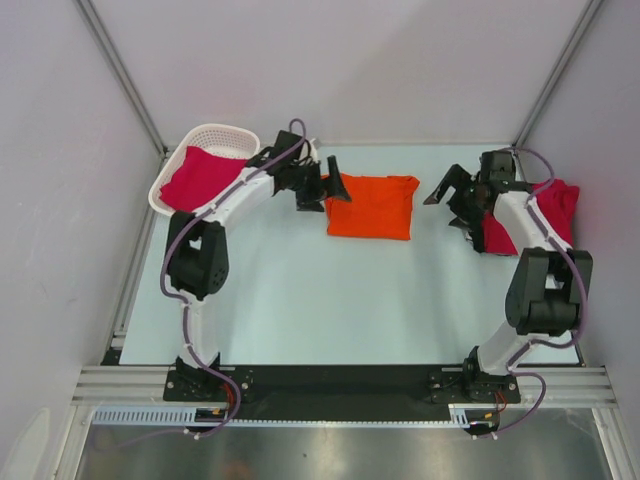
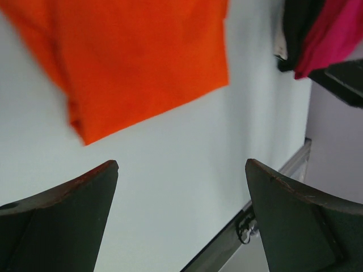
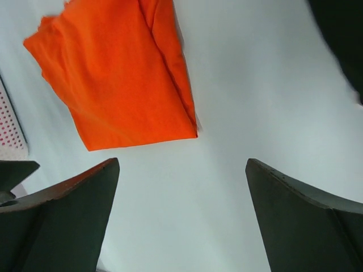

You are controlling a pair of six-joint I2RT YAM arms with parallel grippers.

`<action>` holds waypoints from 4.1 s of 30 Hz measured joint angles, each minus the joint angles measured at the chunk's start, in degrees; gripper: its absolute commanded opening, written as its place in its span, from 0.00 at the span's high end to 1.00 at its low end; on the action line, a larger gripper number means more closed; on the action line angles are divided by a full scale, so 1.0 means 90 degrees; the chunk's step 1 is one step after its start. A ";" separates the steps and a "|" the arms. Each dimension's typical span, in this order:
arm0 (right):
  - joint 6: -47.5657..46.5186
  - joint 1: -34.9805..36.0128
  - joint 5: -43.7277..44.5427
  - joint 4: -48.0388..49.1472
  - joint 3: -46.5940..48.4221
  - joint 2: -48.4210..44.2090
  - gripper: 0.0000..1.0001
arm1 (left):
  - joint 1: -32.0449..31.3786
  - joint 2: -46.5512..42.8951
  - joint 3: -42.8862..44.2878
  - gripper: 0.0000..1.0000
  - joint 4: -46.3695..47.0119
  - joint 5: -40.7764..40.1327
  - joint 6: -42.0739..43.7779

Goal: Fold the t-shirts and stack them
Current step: Smooth out wrinkles on the folded tshirt, then put the neatly folded tshirt into the corner of the board with both arms

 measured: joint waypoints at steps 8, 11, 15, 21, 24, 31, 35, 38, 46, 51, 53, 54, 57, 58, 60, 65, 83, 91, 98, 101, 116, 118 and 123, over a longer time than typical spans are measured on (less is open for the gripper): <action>-0.1035 0.0539 0.2973 -0.0913 0.0554 -0.1377 0.00 | -0.1270 0.0891 0.1231 0.00 0.0231 0.0908 -0.0243; -0.1423 0.0753 0.3781 -0.1292 0.0510 -0.1554 0.00 | -0.1379 0.0930 0.1129 0.00 0.0177 0.1039 -0.0243; -0.1433 0.0636 0.4063 -0.1586 -0.0153 -0.1605 0.00 | -0.1239 0.0923 0.0833 0.00 0.0192 0.1093 -0.0206; -0.0971 -0.0214 0.3575 -0.1872 -0.1319 -0.1647 0.00 | -0.1008 0.0913 0.0464 0.01 0.0066 0.1090 -0.0090; -0.0911 -0.0338 0.3611 -0.1953 -0.1353 -0.1780 0.00 | -0.0942 0.0855 0.0367 0.00 0.0029 0.1090 -0.0022; -0.1110 0.0092 0.4325 -0.1931 -0.0906 -0.1831 0.00 | -0.0903 0.0748 0.0338 0.01 -0.0007 0.1110 0.0068; -0.1406 0.0957 0.5132 -0.1877 -0.0733 -0.1528 0.00 | -0.0899 0.0731 0.0338 0.00 -0.0027 0.1124 0.0168; -0.1557 0.1498 0.5751 -0.1889 -0.0151 -0.0644 0.00 | -0.0869 0.0690 0.0287 0.00 -0.0058 0.1124 0.0277; -0.1795 0.2317 0.7215 -0.2135 0.1630 0.2093 0.00 | -0.0716 0.0423 -0.0296 0.00 -0.0168 0.1122 0.0520; -0.1977 0.2280 0.8077 -0.2375 0.2416 0.3019 0.00 | -0.0588 0.0389 -0.0449 0.00 -0.0216 0.1127 0.0639; -0.2103 0.2225 0.8388 -0.2421 0.2603 0.3269 0.00 | -0.0539 0.0386 -0.0449 0.00 -0.0248 0.1146 0.0670; -0.2142 0.2188 0.8495 -0.2448 0.2684 0.3378 0.00 | -0.0517 0.0386 -0.0449 0.00 -0.0253 0.1149 0.0687; -0.2232 0.2042 0.8745 -0.2548 0.2880 0.3631 0.00 | -0.0469 0.0386 -0.0449 0.00 -0.0282 0.1171 0.0743; -0.2259 0.1982 0.8803 -0.2574 0.2939 0.3718 0.00 | -0.0452 0.0386 -0.0449 0.00 -0.0291 0.1197 0.0765; -0.2280 0.1897 0.8947 -0.2618 0.2975 0.3871 0.00 | -0.0420 0.0386 -0.0449 0.00 -0.0299 0.1248 0.0770; -0.2283 0.1758 0.9202 -0.2824 0.2973 0.4182 0.00 | -0.0379 0.0386 -0.0449 0.00 -0.0301 0.1314 0.0770; -0.2324 0.1224 0.9245 -0.3007 0.2943 0.4498 1.00 | -0.0374 0.0386 -0.0435 0.00 -0.0347 0.1423 0.0770; -0.2344 0.1292 0.8893 -0.3094 0.2939 0.4386 1.00 | -0.0347 0.0386 -0.0435 0.00 -0.0362 0.1426 0.0770; -0.2001 0.2023 0.8607 -0.3747 0.2975 0.4386 1.00 | -0.0323 0.0386 -0.0435 0.00 -0.0362 0.1428 0.0770; -0.1758 0.2540 0.8225 -0.4194 0.3247 0.4388 1.00 | -0.0323 0.0386 -0.0435 0.00 -0.0364 0.1428 0.0772; -0.0899 0.3427 0.7478 -0.4918 0.4090 0.4539 0.00 | -0.0321 0.0386 -0.0435 0.00 -0.0367 0.1426 0.0840; -0.0886 0.3427 0.7487 -0.5076 0.4143 0.4420 0.00 | -0.0311 0.0381 -0.0437 0.00 -0.0369 0.1409 0.0872; -0.0862 0.3366 0.7293 -0.5076 0.4396 0.3910 0.00 | -0.0197 0.0095 -0.0588 0.00 -0.0340 0.1042 0.0865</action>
